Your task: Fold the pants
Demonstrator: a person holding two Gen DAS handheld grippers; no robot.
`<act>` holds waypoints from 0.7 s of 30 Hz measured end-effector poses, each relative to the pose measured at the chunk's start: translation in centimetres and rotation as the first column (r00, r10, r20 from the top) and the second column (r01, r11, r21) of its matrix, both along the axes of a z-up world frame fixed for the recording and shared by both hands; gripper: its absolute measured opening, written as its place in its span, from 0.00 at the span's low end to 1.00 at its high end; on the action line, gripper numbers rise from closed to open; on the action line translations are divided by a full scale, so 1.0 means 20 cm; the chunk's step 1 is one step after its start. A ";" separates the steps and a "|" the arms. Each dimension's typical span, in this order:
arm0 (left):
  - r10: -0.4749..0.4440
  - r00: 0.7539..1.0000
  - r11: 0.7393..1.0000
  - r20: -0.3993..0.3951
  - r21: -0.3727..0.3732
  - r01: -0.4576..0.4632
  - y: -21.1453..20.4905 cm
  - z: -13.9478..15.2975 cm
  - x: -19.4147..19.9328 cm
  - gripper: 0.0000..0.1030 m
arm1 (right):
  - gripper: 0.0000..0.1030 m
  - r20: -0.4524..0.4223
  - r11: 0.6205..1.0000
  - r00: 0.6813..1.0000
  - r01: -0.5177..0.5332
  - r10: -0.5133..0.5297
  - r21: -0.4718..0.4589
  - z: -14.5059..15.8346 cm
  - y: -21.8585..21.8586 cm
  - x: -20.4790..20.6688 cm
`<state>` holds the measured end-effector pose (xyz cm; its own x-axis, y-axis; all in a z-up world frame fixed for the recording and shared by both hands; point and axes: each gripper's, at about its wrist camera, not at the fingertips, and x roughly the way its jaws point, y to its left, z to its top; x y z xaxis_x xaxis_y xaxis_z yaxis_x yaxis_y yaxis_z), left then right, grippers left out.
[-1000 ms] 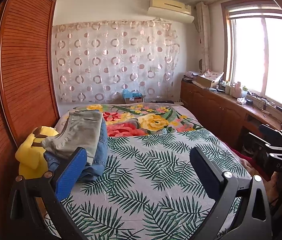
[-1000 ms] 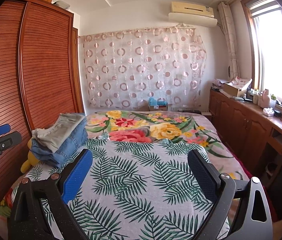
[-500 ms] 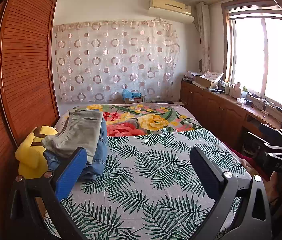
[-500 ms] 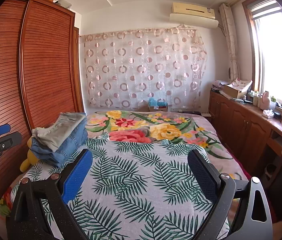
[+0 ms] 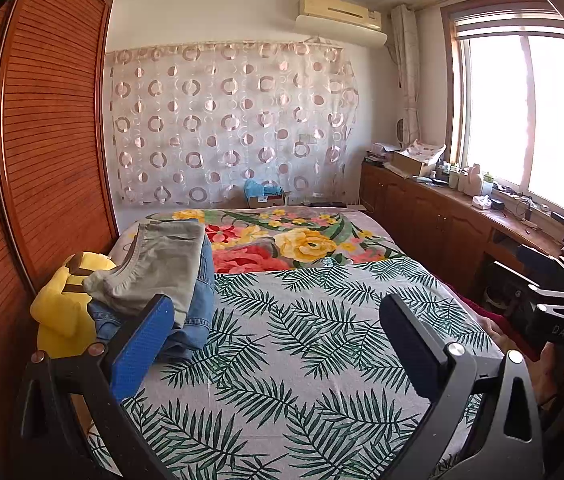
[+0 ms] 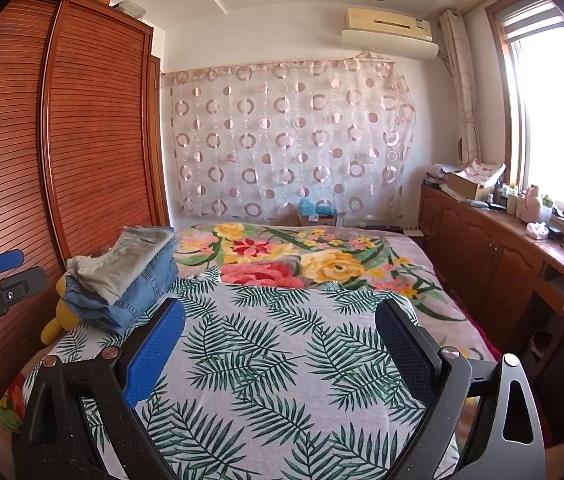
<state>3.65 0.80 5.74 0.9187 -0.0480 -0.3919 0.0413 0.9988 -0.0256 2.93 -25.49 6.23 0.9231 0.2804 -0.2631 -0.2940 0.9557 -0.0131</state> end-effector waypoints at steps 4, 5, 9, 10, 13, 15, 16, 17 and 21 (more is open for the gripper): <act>0.000 1.000 1.000 -0.001 -0.001 0.000 0.00 -0.01 0.00 1.00 | 0.94 -0.001 1.000 1.000 -0.002 0.002 0.000 0.00 0.00 0.00; 0.000 1.000 1.000 0.000 -0.001 0.000 0.00 -0.01 0.00 1.00 | 0.94 0.000 1.000 1.000 -0.002 0.002 0.000 0.00 0.00 0.00; 0.000 1.000 1.000 -0.001 0.000 0.000 0.00 -0.01 0.00 1.00 | 0.94 0.000 1.000 1.000 -0.001 0.001 0.001 -0.01 0.00 0.00; 0.001 1.000 1.000 -0.001 0.000 -0.001 0.00 -0.01 0.00 1.00 | 0.94 -0.001 1.000 1.000 -0.002 0.002 0.001 -0.01 0.00 0.00; 0.001 1.000 1.000 0.000 0.000 -0.001 0.00 -0.01 0.00 1.00 | 0.94 -0.002 1.000 1.000 -0.001 0.001 0.001 -0.01 0.00 0.00; 0.001 1.000 1.000 0.000 0.000 -0.001 0.00 -0.01 0.00 1.00 | 0.94 -0.002 1.000 1.000 -0.002 0.002 0.001 -0.01 0.00 0.00; 0.001 1.000 1.000 0.000 0.000 -0.001 0.00 -0.01 0.00 1.00 | 0.94 -0.002 1.000 1.000 -0.001 0.001 0.001 -0.01 0.00 0.00; 0.001 1.000 1.000 0.000 0.000 -0.001 0.00 -0.01 0.00 1.00 | 0.94 -0.002 1.000 1.000 -0.001 0.001 0.001 -0.01 0.00 0.00; 0.000 1.000 1.000 0.001 -0.001 0.000 0.00 -0.01 0.00 1.00 | 0.94 -0.002 1.000 1.000 0.001 -0.001 0.001 -0.01 0.00 0.00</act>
